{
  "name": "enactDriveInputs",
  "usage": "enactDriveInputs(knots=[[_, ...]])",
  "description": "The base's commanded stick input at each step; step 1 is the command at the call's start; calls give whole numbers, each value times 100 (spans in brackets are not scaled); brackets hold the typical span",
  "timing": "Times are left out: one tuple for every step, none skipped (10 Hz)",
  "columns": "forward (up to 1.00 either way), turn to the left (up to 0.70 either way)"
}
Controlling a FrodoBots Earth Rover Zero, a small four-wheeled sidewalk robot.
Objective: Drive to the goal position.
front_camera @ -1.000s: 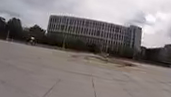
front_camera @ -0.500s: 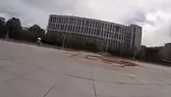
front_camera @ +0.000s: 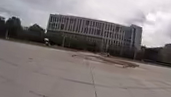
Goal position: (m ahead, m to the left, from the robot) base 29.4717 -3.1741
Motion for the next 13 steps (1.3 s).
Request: enactDriveInputs(knots=[[70, 15], [70, 0], [70, 0], [70, 0], [70, 0], [70, 0], [70, 0], [70, 0], [70, 0], [70, 0], [70, 0], [70, 0], [70, 0]])
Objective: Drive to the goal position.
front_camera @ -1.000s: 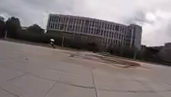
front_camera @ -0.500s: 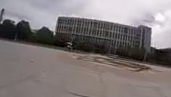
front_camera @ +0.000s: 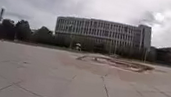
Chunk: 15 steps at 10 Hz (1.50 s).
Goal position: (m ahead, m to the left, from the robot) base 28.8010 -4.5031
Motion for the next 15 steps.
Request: enactDriveInputs(knots=[[70, 0], [70, 0], [70, 0], [70, 0], [70, 0], [70, 0], [70, 0], [70, 0], [70, 0], [70, 0], [70, 0], [70, 0], [70, 0], [70, 0], [70, 0]])
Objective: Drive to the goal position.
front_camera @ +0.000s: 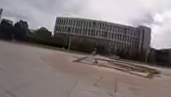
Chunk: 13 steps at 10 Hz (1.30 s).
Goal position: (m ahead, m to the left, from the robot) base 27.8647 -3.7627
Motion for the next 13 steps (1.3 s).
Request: enactDriveInputs(knots=[[70, 0], [70, 0], [70, 0], [70, 0], [70, 0], [70, 0], [70, 0], [70, 0], [70, 0], [70, 0], [70, 0], [70, 0], [70, 0]])
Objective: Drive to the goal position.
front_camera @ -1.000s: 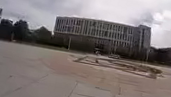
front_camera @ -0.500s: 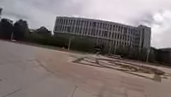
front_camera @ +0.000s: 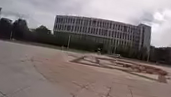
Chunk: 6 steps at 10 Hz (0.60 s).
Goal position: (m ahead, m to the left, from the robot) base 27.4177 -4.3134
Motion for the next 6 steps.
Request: enactDriveInputs(knots=[[70, 0], [70, 0], [70, 0], [70, 0], [70, 0], [70, 0]])
